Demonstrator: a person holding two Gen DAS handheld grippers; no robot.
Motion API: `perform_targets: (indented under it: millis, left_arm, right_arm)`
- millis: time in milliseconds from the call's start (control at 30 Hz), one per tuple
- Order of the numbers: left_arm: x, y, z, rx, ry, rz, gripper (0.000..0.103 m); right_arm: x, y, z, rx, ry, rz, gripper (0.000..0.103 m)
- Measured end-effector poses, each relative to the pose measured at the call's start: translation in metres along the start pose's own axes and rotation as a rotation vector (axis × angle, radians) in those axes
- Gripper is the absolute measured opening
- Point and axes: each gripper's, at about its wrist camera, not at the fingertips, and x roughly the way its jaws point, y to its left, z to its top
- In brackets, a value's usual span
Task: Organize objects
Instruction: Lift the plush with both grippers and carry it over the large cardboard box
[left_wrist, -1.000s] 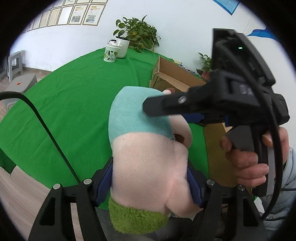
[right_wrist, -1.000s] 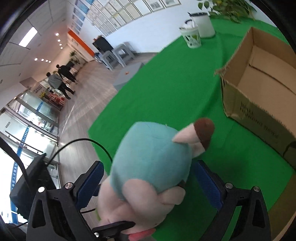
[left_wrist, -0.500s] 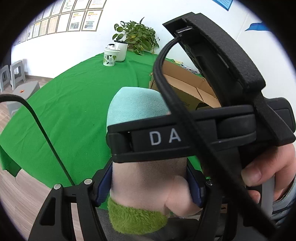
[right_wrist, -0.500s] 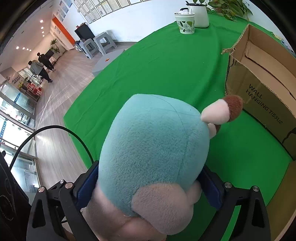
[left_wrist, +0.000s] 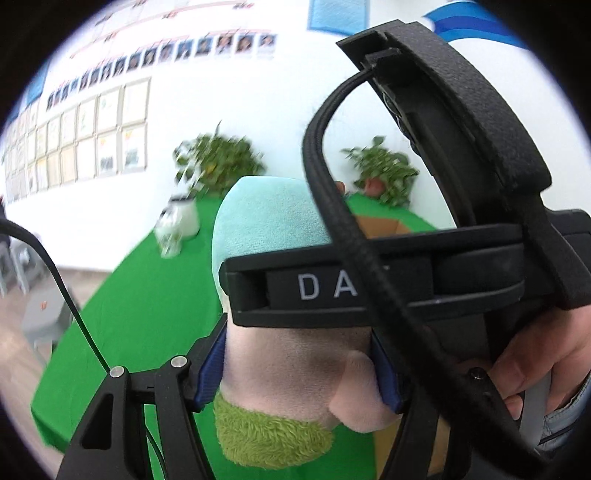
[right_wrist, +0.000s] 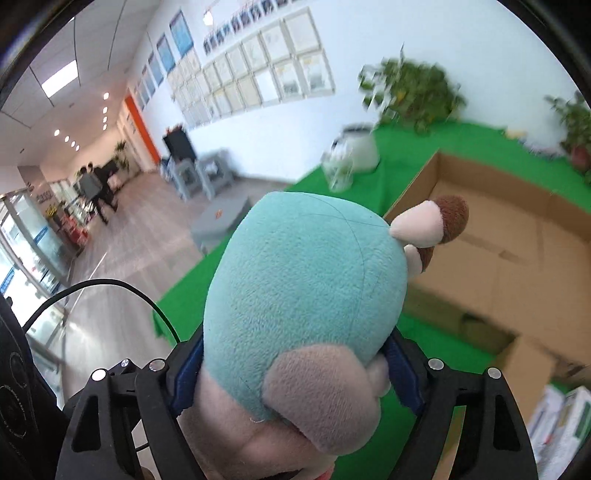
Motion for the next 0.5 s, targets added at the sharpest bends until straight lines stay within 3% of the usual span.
perform_targets:
  millis: [200,500]
  left_arm:
    - [0.014,-0.039,0.046,0.129,-0.106,-0.113,0.067]
    - [0.05,-0.057,0.107,0.213,-0.216,-0.223,0.067]
  right_arm:
    - [-0.073,-0.04,0.03,0.045,-0.162,-0.123,0.08]
    - [-0.2,-0.136,0.08,0.039,-0.291,-0.243,0.08]
